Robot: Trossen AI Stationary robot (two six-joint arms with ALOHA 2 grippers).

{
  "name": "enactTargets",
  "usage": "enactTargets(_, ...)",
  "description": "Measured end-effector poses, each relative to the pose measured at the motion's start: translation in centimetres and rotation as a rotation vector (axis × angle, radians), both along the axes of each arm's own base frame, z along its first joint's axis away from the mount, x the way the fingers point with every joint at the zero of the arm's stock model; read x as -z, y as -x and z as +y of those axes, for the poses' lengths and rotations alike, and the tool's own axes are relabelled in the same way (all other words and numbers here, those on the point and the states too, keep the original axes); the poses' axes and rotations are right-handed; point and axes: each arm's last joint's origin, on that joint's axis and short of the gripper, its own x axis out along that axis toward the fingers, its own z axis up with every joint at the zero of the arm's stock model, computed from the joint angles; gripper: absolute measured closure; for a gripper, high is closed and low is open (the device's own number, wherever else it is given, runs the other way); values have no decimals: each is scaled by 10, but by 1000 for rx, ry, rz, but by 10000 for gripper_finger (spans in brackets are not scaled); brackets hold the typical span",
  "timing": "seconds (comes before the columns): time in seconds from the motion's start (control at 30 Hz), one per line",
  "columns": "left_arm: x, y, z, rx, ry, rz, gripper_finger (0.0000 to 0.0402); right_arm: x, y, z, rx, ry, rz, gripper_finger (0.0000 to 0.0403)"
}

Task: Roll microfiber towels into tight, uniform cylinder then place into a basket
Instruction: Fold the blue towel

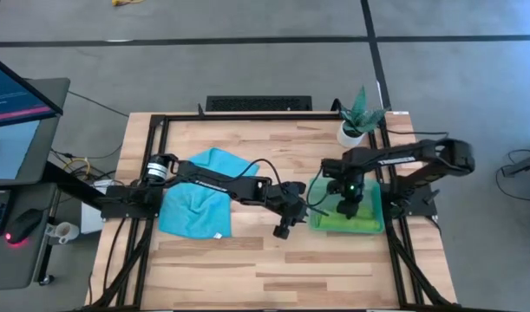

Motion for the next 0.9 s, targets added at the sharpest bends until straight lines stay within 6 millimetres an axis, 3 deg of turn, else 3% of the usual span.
enactTargets(0.3,0,9,-2,-52,-38,95,311,-29,-2,16,58,30,-154,254)
enactTargets(0.57,-35,32,-15,-87,-24,137,311,-52,-4,42,33,98,-359,269)
enactTargets(0.77,-43,43,-54,-49,26,126,311,-74,-3,68,-3,270,-651,288)
enactTargets(0.9,-22,54,-79,-101,51,62,311,-91,-10,86,22,330,-907,291)
